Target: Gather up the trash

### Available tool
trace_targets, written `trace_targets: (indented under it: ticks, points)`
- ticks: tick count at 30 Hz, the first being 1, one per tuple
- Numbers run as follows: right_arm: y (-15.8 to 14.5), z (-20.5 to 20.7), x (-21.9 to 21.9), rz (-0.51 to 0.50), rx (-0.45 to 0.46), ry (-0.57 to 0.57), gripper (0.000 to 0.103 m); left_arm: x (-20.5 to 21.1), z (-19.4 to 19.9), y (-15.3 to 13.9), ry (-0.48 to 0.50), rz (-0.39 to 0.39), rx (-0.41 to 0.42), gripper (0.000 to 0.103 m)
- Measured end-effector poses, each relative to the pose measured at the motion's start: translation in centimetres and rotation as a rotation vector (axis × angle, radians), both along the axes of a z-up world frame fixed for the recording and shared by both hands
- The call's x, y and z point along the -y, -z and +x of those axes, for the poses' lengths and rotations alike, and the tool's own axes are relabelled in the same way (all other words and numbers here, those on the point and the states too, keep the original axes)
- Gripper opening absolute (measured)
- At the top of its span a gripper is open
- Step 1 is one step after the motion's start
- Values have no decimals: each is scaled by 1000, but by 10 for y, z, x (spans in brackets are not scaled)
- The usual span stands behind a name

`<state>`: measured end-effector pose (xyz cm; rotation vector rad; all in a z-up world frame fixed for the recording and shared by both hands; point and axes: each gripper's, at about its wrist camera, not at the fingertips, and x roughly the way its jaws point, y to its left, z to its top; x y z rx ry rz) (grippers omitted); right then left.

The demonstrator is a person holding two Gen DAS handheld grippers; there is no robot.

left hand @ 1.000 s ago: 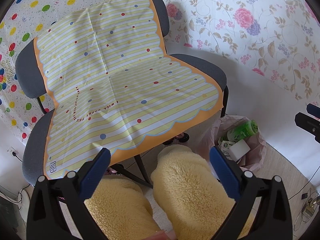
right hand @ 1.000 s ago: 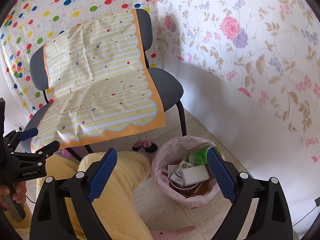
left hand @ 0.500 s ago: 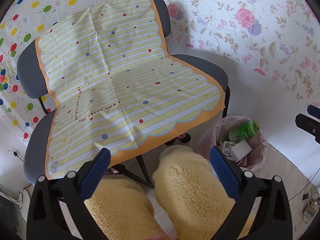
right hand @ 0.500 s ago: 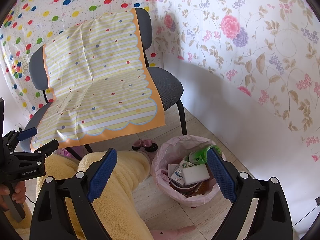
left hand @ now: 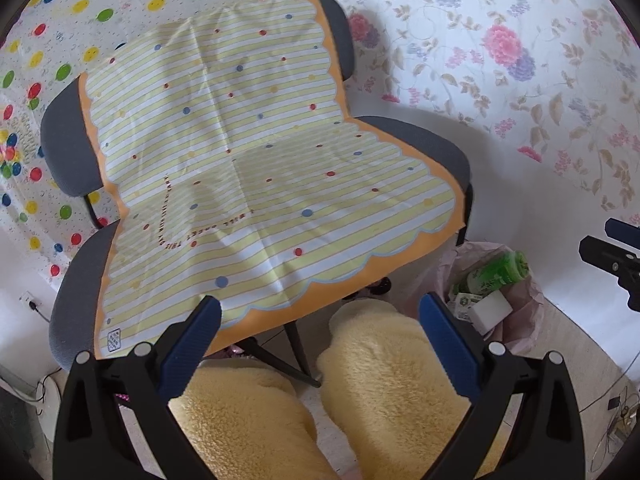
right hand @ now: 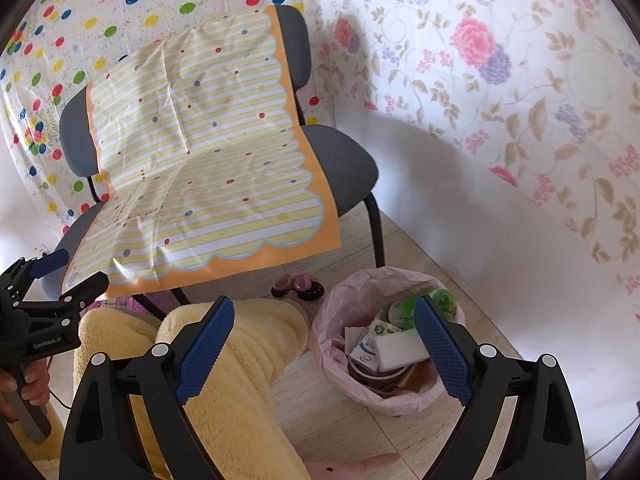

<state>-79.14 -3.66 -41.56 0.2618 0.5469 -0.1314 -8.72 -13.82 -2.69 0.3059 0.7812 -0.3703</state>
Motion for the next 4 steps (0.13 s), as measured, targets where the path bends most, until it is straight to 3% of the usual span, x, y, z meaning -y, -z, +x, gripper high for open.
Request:
trace_targets:
  ticks: [4]
  points:
    - [-15,54,-10,-35,5,-96,91,-28,30,0,-88,-11,-11,96]
